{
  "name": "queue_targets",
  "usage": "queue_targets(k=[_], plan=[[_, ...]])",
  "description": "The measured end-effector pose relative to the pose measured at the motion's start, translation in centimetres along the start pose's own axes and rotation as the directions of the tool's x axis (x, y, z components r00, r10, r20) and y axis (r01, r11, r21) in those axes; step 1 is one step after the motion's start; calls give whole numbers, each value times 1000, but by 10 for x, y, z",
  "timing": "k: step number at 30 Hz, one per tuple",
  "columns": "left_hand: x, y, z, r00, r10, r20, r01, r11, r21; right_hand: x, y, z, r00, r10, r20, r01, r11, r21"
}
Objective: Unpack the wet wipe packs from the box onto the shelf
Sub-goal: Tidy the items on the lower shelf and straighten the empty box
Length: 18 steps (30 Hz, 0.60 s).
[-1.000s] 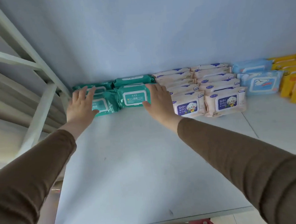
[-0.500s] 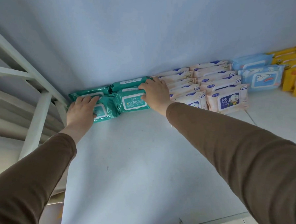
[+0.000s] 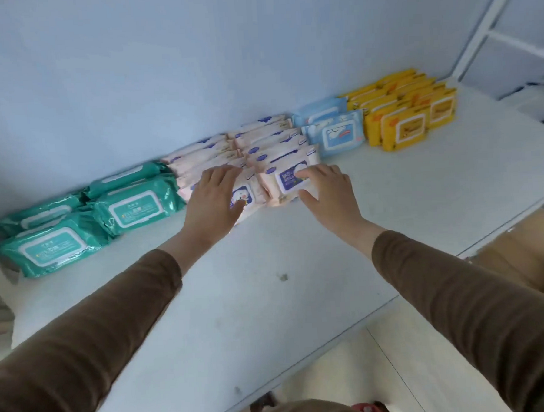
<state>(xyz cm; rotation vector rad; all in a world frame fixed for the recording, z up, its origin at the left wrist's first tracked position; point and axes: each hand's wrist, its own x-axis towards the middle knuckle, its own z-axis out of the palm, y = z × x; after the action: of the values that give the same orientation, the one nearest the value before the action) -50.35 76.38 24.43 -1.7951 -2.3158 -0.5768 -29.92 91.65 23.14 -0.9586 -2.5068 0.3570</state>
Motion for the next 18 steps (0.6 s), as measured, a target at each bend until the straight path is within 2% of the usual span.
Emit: queue_targets(k=[10, 14, 18], plan=[[57, 302, 113, 960, 254, 120, -221, 946, -239, -164, 242, -139, 973, 228, 30, -227, 973, -36], [65, 421, 160, 943, 298, 147, -247, 924, -292, -221, 343, -189, 948, 315, 41, -313, 948, -60], [66, 505, 202, 925, 338, 175, -265, 902, -340, -257, 431, -219, 926, 372, 67, -367, 927, -82]])
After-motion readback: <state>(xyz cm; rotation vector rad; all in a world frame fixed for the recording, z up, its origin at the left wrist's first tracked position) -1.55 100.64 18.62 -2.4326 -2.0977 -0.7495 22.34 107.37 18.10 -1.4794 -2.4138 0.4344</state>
